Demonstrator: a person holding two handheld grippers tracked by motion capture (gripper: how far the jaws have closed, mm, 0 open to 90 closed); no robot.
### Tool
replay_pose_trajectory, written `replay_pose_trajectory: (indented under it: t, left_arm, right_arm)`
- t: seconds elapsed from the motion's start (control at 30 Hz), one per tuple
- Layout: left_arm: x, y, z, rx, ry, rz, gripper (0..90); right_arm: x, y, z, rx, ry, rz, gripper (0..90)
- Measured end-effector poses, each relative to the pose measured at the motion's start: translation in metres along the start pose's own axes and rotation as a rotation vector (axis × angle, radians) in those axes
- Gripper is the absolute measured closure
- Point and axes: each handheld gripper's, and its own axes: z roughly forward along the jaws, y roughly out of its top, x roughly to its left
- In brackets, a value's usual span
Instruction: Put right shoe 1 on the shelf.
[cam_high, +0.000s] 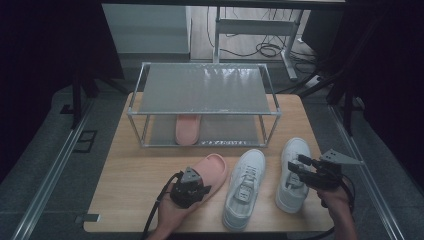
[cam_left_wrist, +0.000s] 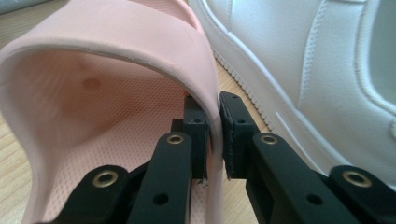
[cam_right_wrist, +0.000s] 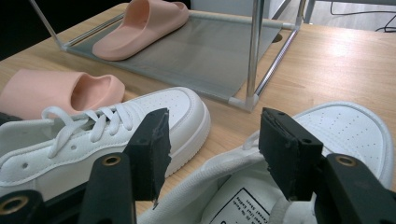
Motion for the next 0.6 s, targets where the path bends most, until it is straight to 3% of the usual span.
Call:
replay_pose_trajectory:
  t: [0.4, 0.6]
  left_arm:
    - [-0.003, 0.006, -0.009, -0.046, 0.003, 0.023, 83.1]
    - [-0.002, 0.02, -0.006, -0.065, 0.008, 0.029, 82.7]
  right_arm:
    - [-0.001, -0.001, -0.003, -0.004, -0.008, 0.004, 43.7]
    - [0.0, -0.001, -0.001, 0.002, -0.004, 0.004, 43.6]
